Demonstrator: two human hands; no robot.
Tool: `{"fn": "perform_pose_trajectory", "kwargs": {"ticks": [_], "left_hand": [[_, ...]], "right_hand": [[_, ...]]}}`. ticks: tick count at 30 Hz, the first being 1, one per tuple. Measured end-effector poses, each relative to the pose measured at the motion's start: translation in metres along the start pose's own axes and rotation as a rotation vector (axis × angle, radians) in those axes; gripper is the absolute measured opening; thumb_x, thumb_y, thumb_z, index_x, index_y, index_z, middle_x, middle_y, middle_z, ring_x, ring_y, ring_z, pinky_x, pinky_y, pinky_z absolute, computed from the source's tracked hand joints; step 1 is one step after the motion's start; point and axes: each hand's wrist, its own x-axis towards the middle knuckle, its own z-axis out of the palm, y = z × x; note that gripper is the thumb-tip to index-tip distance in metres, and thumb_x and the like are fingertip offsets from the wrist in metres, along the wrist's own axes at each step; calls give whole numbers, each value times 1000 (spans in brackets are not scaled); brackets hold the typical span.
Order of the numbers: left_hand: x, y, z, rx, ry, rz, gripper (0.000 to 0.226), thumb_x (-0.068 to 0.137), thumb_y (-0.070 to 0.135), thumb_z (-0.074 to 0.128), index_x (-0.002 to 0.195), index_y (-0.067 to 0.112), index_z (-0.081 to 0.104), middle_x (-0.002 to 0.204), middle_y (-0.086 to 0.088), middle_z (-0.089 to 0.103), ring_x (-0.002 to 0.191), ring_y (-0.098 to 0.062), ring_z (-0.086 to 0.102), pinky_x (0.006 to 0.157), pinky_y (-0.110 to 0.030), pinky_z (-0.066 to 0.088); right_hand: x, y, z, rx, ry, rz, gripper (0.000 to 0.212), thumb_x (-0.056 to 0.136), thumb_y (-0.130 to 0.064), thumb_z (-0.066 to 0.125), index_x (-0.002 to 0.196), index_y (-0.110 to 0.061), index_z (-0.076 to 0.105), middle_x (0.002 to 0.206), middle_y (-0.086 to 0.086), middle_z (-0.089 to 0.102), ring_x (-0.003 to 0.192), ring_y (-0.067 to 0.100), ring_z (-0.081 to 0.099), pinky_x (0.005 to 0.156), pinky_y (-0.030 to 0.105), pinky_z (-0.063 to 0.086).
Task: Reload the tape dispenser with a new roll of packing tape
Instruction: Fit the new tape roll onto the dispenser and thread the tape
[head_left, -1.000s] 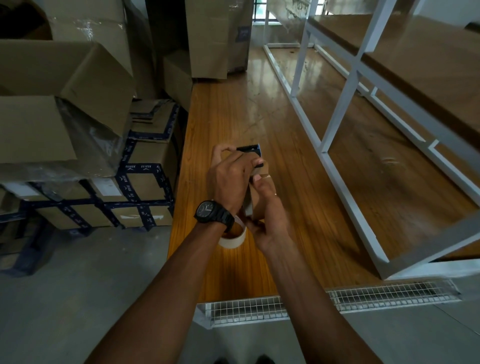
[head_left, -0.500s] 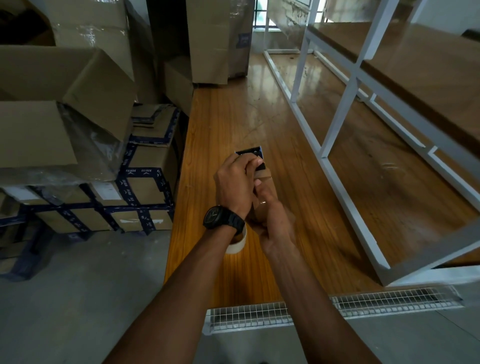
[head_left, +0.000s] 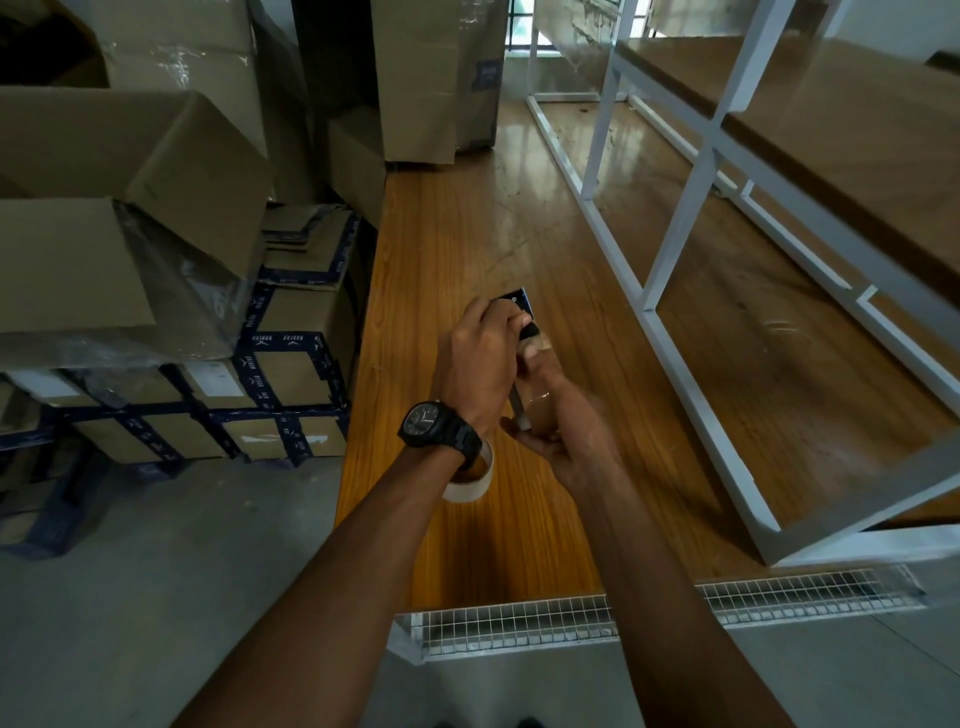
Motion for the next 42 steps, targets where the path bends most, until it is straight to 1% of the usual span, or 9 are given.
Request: {"fn": "perform_pose_trajectory", "kwargs": {"ticks": [4, 9, 16, 22, 28, 34, 37, 40, 42], "left_hand": [[-2, 0, 2, 22, -19, -22, 10, 95, 9, 67, 90, 3, 72, 87, -11, 68, 66, -21, 64, 51, -25, 45], [-1, 4, 0, 25, -60, 15, 11, 96, 9, 66, 92, 1, 72, 92, -12, 69, 70, -23, 66, 53, -25, 46], [1, 6, -5, 21, -155, 4, 11, 88, 8, 75, 98, 4, 74, 101, -11, 72, 87, -24, 71, 66, -28, 55], [-4, -2, -9, -52, -125, 8, 17, 87, 26, 77, 100, 15, 77, 111, -7, 60, 91, -5, 53, 68, -3, 38], [-2, -22, -25, -720, -289, -290, 72, 71, 38, 86, 132, 28, 51, 139, 1, 44, 111, -8, 61, 85, -23, 58], [-9, -35, -15, -1009, -523, -586, 55, 91, 61, 46, 125, 22, 64, 117, 5, 75, 111, -11, 69, 93, -33, 52], [-14, -33, -8, -1155, -598, -729, 86, 69, 83, 61, 131, 23, 63, 127, -4, 71, 120, -23, 65, 104, -40, 51], [-18, -32, -5, -1175, -568, -806, 74, 71, 83, 54, 120, 30, 70, 118, -4, 75, 111, -24, 69, 96, -40, 54], [-21, -30, -3, -1198, -544, -844, 68, 78, 75, 42, 120, 28, 69, 113, -3, 77, 104, -20, 71, 87, -33, 57]], "right_hand": [[2, 7, -2, 23, 145, -38, 82, 59, -43, 91, 128, -10, 59, 112, 8, 70, 96, 24, 72, 69, 39, 63], [0, 6, -4, 38, 60, -1, 40, 74, -34, 83, 106, -11, 73, 111, 11, 70, 98, 28, 70, 76, 45, 63], [-5, 12, -3, -14, -36, 94, 50, 75, -46, 76, 113, -15, 67, 114, 17, 67, 101, 34, 68, 81, 52, 60], [-16, 4, -4, -7, -97, 132, 45, 80, -49, 72, 116, -23, 64, 122, 14, 59, 106, 36, 63, 81, 48, 60], [-28, -12, -9, -27, -123, 140, 32, 82, -50, 71, 109, -32, 69, 126, 12, 53, 110, 36, 57, 78, 43, 60], [-37, -23, -6, -58, -183, 207, 47, 80, -47, 72, 120, -26, 60, 127, 16, 54, 105, 38, 63, 77, 44, 60], [-41, -29, -4, -191, -238, 213, 55, 81, -57, 66, 126, -26, 57, 125, 19, 60, 97, 39, 71, 73, 43, 60], [-43, -36, -3, -528, -181, 154, 73, 80, -77, 50, 128, -22, 51, 123, 18, 63, 89, 36, 73, 74, 43, 61], [-44, -40, -2, -939, 19, -87, 76, 80, -84, 30, 105, -19, 59, 110, 11, 69, 83, 21, 69, 76, 39, 59]]}}
